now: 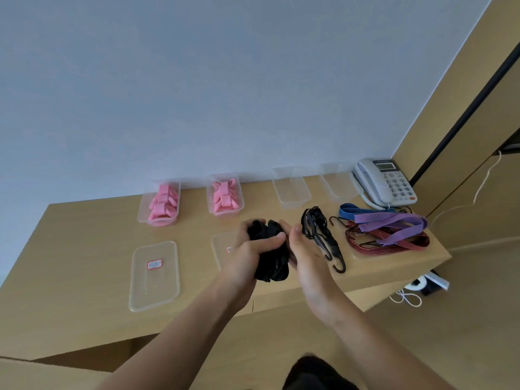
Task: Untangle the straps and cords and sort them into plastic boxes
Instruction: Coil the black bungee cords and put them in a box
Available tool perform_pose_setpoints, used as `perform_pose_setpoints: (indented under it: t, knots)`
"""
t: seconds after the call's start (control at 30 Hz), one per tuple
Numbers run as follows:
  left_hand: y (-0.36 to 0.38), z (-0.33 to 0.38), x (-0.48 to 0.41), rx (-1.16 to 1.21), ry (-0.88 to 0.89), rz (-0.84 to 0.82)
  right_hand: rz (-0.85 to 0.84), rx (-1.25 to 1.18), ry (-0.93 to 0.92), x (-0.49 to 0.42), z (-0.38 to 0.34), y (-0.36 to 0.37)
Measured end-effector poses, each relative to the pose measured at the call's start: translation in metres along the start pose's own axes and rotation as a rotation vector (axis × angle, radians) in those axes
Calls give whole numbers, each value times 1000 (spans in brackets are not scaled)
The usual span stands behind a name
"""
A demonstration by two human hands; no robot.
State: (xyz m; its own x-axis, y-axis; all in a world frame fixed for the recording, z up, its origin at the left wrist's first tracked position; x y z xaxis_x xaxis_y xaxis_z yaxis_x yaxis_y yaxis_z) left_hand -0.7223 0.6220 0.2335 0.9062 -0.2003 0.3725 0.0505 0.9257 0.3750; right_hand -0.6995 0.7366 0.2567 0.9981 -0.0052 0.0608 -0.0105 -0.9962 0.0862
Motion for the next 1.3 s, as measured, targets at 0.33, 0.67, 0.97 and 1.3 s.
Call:
perform_pose_setpoints:
  t: [0.33, 0.67, 0.97, 1.3]
  knots:
    - [12, -5, -89, 5, -139, -18, -120, 160, 166, -84, 24, -18]
    - [33, -1, -220, -188, -257, 21, -4, 279, 197, -223, 43, -104]
    - [14, -14, -294, -665, -316, 412, -301, 1351, -293, -337, 81, -107]
    - [14, -19, -310, -683, -314, 466, -551, 1704, -320, -362, 124, -89]
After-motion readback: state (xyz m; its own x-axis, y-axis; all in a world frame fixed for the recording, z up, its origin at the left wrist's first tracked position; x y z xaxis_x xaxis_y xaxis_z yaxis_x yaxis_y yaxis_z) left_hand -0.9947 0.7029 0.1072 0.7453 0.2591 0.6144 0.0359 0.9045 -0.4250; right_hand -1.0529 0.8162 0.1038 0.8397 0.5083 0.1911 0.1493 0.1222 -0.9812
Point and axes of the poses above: each hand's wrist, its own x-axis away from the middle knuckle, its own y-axis out of the palm, z = x × y, the point moved 7 cm from there along -x, towards the middle knuckle, and after that the axes turned 5 degrees about -y, right-handed, at the moved point
